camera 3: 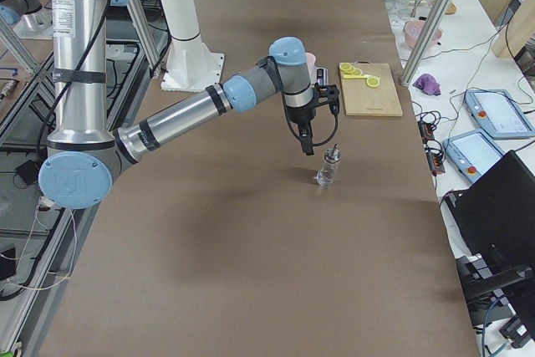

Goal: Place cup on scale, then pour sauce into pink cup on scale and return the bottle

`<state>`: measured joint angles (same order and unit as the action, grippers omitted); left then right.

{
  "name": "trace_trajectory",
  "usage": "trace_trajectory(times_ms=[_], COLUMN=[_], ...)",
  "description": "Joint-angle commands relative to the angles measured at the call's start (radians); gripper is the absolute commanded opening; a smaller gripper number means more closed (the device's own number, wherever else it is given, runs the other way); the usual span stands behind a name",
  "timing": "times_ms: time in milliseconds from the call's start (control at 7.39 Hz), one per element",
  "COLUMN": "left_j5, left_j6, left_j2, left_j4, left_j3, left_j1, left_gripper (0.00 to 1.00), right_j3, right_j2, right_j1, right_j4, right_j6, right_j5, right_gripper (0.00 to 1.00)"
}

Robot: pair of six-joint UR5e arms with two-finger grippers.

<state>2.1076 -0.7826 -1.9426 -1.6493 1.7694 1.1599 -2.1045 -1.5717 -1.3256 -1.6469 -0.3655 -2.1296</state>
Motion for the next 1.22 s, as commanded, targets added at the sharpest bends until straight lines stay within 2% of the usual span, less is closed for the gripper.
trace_trajectory(times_ms=[0,135,271,541,677,812,947,1083], left_j5=[0.017,0.104,0.159,0.164,0.202,0.224,0.224,0.213], left_j6=[0.123,0.269,0.401,0.641,0.707,0.811,0.813,0.824], left_j2=[0.010,0.022,0.028,0.088,0.115,0.170,0.183,0.223], left_j4=[0.028,0.048,0.068,0.075,0.100,0.108,0.109,0.099], left_j3=[-0.024,-0.065,-0.112,-0.180,-0.209,-0.225,-0.223,-0.226], left_j1=[0.074,0.146,0.217,0.317,0.373,0.417,0.437,0.438], left_gripper=[0.99,0.99,0.99,0.99,0.99,0.99,0.99,0.99], right_j3=[0.067,0.139,0.203,0.280,0.378,0.467,0.512,0.523], right_j2=[0.075,0.075,0.073,0.049,0.055,0.056,0.047,0.026], right_j1=[-0.084,-0.116,-0.156,-0.190,-0.232,-0.260,-0.271,-0.274], right_j4=[-0.178,-0.169,-0.166,-0.163,-0.162,-0.162,-0.162,-0.159], right_j6=[0.236,0.275,0.343,0.469,0.549,0.607,0.608,0.608], right_j5=[-0.041,-0.146,-0.197,-0.201,-0.204,-0.267,-0.320,-0.316], right_gripper=[1.00,1.00,1.00,1.00,1.00,1.00,1.00,1.00])
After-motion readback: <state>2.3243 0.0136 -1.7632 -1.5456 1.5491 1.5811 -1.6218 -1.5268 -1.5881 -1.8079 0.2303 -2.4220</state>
